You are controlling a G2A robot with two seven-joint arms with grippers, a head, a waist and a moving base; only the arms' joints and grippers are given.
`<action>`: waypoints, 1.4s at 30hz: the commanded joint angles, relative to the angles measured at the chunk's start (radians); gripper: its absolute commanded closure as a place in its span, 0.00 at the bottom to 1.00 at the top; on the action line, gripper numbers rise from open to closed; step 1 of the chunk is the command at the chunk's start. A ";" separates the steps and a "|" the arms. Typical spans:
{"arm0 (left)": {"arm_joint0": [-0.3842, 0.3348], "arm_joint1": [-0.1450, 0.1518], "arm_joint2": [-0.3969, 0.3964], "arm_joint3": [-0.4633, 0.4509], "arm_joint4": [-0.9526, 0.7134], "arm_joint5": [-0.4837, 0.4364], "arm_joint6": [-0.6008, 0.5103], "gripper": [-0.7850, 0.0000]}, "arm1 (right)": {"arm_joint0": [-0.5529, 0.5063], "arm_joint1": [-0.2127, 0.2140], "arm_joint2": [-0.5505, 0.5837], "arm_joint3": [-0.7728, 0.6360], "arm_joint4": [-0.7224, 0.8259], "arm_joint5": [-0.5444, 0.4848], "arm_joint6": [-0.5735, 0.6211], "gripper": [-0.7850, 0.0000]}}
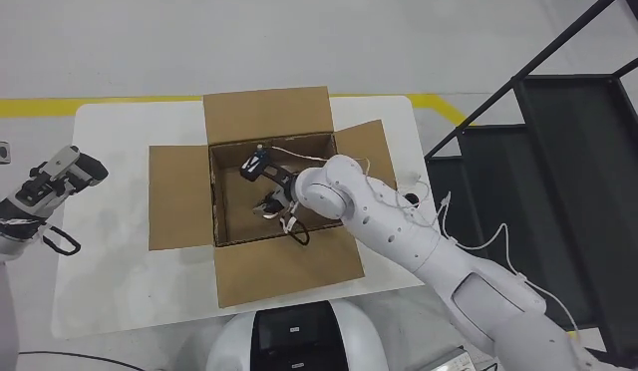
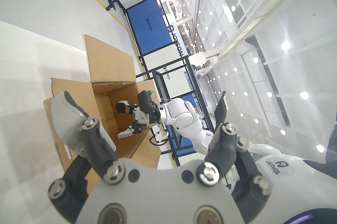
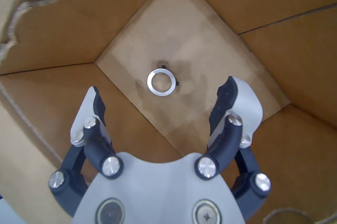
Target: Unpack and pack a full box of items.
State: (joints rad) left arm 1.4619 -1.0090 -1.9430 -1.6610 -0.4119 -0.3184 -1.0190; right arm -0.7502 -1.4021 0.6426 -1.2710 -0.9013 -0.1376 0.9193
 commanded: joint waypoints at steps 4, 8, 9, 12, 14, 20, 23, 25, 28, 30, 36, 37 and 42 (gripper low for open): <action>0.000 0.000 0.000 0.000 0.000 0.000 0.000 0.00 | 0.062 -0.044 -0.070 0.123 -0.034 0.016 -0.022 0.11; 0.000 0.000 0.000 0.000 0.000 0.000 0.000 0.00 | 0.089 -0.073 -0.105 0.190 -0.039 0.012 -0.035 0.32; 0.000 0.000 0.000 0.000 0.000 0.000 0.000 0.00 | 0.095 -0.080 -0.113 0.203 -0.039 0.007 -0.033 0.30; 0.000 0.000 0.000 0.000 0.000 0.000 0.000 0.00 | 0.115 -0.098 -0.134 0.238 -0.047 -0.014 -0.015 0.36; 0.000 0.000 0.000 0.000 0.000 0.000 0.000 0.00 | 0.124 -0.108 -0.140 0.259 -0.039 -0.030 -0.009 0.42; 0.000 0.000 0.000 0.000 0.000 0.000 0.000 0.00 | 0.145 -0.134 -0.164 0.313 -0.044 -0.069 0.024 0.49; 0.000 0.000 0.000 0.000 0.000 0.000 0.000 0.00 | 0.152 -0.147 -0.173 0.337 -0.046 -0.075 0.035 0.49; 0.000 0.000 0.000 0.000 0.000 0.000 0.000 0.00 | 0.154 -0.156 -0.178 0.354 -0.046 -0.078 0.037 0.49; 0.000 0.000 0.000 0.000 0.000 0.000 0.000 0.00 | 0.156 -0.168 -0.181 0.378 -0.041 -0.081 0.030 0.50; 0.000 0.000 0.000 0.000 0.000 0.000 0.000 0.00 | 0.157 -0.175 -0.183 0.394 -0.041 -0.081 0.024 0.50; 0.000 0.000 0.000 0.000 0.000 0.000 0.000 0.00 | 0.160 -0.198 -0.189 0.451 -0.040 -0.087 -0.002 0.55; 0.000 0.000 0.000 0.000 0.000 0.000 0.000 0.00 | 0.161 -0.202 -0.190 0.459 -0.039 -0.086 -0.004 0.56; 0.000 0.000 0.000 0.000 0.000 0.000 0.000 0.00 | 0.169 -0.220 -0.191 0.496 -0.037 -0.090 -0.014 0.91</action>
State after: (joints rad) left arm 1.4619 -1.0090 -1.9430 -1.6610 -0.4119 -0.3184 -1.0190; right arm -0.5827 -1.6188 0.4515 -0.7831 -0.9387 -0.2274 0.9063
